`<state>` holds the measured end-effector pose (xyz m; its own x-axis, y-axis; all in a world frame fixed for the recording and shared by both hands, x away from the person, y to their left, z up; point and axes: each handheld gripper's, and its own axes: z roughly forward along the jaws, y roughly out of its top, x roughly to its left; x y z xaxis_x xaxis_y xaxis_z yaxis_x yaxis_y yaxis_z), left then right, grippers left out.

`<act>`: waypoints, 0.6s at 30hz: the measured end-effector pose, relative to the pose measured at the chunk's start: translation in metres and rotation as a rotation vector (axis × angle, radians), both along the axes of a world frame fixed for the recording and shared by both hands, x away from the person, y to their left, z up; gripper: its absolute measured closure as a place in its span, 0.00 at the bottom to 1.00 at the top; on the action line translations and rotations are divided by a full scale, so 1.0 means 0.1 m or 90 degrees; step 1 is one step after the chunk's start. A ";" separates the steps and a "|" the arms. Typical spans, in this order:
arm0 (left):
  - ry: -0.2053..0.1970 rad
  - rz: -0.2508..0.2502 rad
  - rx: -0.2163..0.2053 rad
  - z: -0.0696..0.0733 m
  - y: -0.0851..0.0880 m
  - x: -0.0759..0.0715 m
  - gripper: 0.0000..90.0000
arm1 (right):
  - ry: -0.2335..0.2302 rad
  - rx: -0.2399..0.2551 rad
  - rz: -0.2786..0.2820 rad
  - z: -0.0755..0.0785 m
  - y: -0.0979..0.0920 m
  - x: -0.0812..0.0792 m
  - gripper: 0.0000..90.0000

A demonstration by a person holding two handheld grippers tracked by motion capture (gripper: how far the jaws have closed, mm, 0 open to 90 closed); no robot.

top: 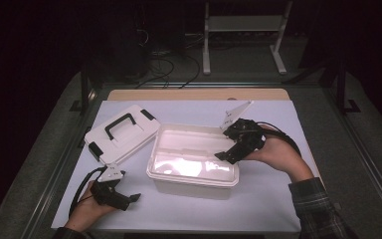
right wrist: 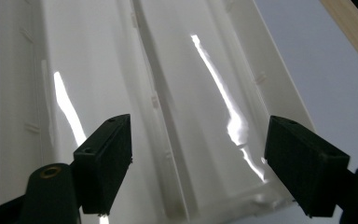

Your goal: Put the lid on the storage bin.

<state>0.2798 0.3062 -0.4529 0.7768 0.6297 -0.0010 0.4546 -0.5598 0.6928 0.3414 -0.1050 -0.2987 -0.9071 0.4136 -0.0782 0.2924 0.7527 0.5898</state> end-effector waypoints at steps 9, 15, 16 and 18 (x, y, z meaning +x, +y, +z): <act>0.020 0.017 -0.001 0.07 0.01 0.03 0.01 | -0.003 0.025 -0.057 -0.03 -0.39 -0.10 0.19; 0.024 0.021 0.004 0.15 0.01 0.08 0.06 | 0.005 0.052 -0.098 -0.11 -0.66 -0.15 0.16; 0.024 0.021 0.006 0.16 0.01 0.09 0.06 | 0.002 0.054 -0.105 -0.14 -0.69 -0.17 0.15; 0.023 0.024 0.003 0.19 0.02 0.11 0.08 | 0.003 0.058 -0.112 -0.19 -0.74 -0.18 0.15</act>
